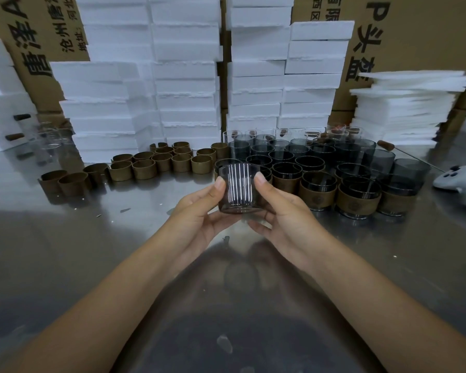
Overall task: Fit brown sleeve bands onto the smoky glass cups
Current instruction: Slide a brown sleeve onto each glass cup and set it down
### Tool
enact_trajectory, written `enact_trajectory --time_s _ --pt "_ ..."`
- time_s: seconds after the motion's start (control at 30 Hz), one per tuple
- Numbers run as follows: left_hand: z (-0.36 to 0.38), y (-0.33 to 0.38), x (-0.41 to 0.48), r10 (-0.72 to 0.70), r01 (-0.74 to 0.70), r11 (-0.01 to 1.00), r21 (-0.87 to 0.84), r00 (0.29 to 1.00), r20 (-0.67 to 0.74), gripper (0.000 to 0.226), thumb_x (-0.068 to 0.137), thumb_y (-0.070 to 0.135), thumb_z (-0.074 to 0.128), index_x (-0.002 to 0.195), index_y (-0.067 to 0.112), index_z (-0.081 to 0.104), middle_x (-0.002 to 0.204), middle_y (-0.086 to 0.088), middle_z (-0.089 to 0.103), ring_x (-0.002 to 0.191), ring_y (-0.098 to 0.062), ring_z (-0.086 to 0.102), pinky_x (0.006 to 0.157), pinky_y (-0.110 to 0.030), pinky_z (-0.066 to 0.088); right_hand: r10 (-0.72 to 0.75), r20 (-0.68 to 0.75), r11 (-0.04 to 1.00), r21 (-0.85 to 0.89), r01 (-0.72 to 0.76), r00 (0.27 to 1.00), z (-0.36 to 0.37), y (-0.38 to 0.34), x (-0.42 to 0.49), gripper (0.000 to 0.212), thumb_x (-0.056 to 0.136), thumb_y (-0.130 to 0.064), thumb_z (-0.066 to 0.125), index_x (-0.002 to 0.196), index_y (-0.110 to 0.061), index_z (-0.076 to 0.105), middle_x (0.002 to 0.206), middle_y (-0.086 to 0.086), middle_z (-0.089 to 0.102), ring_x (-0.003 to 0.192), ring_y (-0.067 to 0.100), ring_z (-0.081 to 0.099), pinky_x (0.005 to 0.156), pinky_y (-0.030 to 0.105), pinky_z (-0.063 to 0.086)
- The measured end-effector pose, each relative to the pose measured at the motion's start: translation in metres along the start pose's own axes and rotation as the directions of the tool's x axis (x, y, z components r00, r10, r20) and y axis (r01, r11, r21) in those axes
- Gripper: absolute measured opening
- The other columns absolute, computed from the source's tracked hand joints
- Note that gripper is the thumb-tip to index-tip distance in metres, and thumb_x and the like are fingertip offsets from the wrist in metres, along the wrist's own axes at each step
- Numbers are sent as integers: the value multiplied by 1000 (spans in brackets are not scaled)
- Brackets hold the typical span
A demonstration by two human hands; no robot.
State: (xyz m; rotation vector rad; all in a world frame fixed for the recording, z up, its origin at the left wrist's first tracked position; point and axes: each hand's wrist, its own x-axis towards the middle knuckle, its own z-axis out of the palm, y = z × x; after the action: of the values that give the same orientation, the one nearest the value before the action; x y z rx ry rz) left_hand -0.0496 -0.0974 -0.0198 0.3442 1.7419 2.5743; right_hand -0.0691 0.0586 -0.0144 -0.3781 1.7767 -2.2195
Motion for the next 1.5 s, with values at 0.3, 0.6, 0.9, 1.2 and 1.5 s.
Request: enact_trajectory --time_s 0.3,0.6,0.9,1.2,1.5 --pt "-1 1 0 18 -17 997 71 1000 -6 36 80 53 58 99 28 76 105 -1 73 99 -13 68 80 -26 55 -36 3 987 -157 36 999 10 2 -1 72 61 -77 48 110 -29 70 107 -12 72 109 7 63 96 33 44" --pt "-4 -1 0 67 -52 981 188 995 -75 40 80 41 67 113 18 67 107 -4 72 98 -14 67 79 -27 52 -173 -146 981 -116 157 974 12 2 -4 63 65 -56 63 114 -15 64 104 -2 73 100 9 67 94 30 49" --pt "0 -5 -1 74 -56 971 231 995 -71 50 74 41 68 116 13 65 112 -7 70 103 -19 66 79 -25 53 -205 -145 975 -116 189 968 14 2 -5 40 72 -39 74 105 -17 70 102 4 73 94 10 68 92 30 52" --pt "-1 -3 0 26 -24 992 120 1000 -15 36 75 45 66 102 22 74 107 -4 73 97 -12 68 83 -27 53 -103 -87 995 -24 101 991 9 -1 -4 54 57 -53 71 101 -22 74 104 1 74 101 18 66 103 43 43" --pt "-2 -3 1 12 -10 998 64 1000 -27 42 76 47 65 105 18 71 110 -6 72 97 -15 68 92 -33 52 -132 -85 990 -51 128 988 10 -3 -4 58 62 -59 62 103 -19 73 95 -5 75 86 3 67 74 18 46"
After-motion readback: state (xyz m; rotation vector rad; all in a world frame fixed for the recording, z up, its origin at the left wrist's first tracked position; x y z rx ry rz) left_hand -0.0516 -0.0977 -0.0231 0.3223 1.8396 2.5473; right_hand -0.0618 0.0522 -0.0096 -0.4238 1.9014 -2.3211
